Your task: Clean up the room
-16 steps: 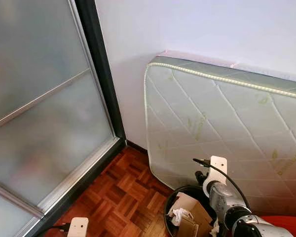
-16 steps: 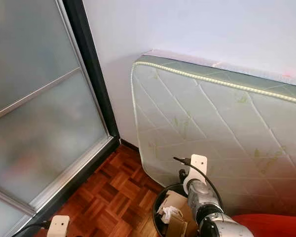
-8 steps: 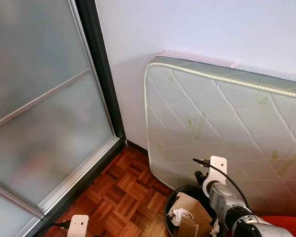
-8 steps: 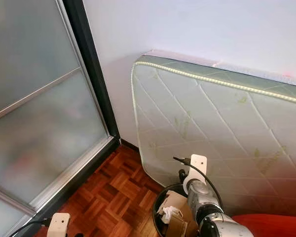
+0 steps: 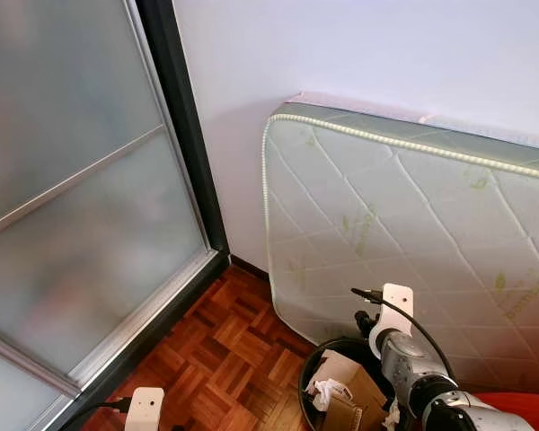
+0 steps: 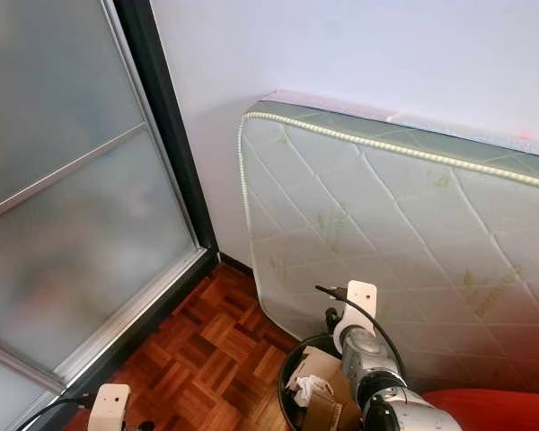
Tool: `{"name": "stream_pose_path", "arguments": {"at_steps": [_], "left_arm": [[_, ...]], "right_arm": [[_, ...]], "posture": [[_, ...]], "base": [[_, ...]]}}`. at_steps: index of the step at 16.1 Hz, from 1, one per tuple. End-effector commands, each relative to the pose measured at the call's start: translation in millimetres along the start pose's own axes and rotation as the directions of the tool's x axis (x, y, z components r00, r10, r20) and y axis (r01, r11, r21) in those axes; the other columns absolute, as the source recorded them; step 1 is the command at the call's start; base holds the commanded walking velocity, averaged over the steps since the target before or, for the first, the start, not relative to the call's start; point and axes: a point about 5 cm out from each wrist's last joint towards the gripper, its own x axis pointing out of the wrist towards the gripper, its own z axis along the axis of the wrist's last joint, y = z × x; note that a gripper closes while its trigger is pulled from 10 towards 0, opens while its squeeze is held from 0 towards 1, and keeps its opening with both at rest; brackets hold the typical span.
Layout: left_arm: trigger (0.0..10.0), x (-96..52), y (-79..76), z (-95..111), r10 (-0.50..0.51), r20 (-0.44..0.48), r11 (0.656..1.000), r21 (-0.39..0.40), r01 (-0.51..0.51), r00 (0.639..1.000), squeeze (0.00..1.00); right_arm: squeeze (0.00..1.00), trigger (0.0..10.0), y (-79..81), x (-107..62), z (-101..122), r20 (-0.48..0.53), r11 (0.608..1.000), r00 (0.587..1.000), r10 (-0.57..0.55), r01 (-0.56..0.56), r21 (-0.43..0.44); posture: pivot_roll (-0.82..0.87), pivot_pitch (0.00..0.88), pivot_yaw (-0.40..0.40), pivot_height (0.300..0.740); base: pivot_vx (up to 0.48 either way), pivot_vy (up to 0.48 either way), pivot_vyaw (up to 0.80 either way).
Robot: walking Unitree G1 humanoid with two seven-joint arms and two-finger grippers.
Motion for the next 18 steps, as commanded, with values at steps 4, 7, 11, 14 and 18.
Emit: {"name": "stream_pose_path", "arguments": {"at_steps": [4,7,11,14,18], "left_arm": [[10.0,-0.8,2.8,-4.6,0.008,-0.029,1.0,-0.002,-0.008,1.0,0.0],[10.0,-0.8,2.6,-4.7,0.008,-0.028,1.0,-0.006,-0.008,1.0,0.0],[10.0,-0.4,2.5,-3.3,0.009,-0.026,1.0,-0.008,-0.009,1.0,0.0],[10.0,-0.4,2.3,-3.2,0.009,-0.027,1.0,-0.007,-0.009,1.0,0.0],[10.0,-0.4,0.6,-4.0,0.006,-0.029,1.0,-0.011,-0.006,1.0,0.0]], "right_arm": [[0.0,10.0,2.8,0.0,-0.7,-0.006,1.0,1.0,0.01,-0.01,0.008],[0.0,10.0,3.0,0.0,-0.5,-0.004,1.0,1.0,0.013,-0.013,0.008],[0.0,10.0,3.2,0.1,-0.2,-0.005,1.0,1.0,0.015,-0.015,0.007],[0.0,10.0,3.3,0.1,-0.2,-0.006,1.0,1.0,0.016,-0.016,0.008],[0.0,10.0,3.0,0.1,-0.2,-0.006,1.0,1.0,0.019,-0.019,0.005]], "posture": [[-0.04,0.002,0.077,0.737],[-0.04,0.001,0.076,0.737],[-0.04,0.002,0.073,0.737],[-0.04,0.002,0.074,0.737],[-0.04,0.0,0.067,0.737]], "base": [[-0.262,0.0,0.0],[-0.279,0.0,0.0],[-0.278,0.0,0.0],[-0.276,0.0,0.0],[-0.278,0.0,0.0]]}}
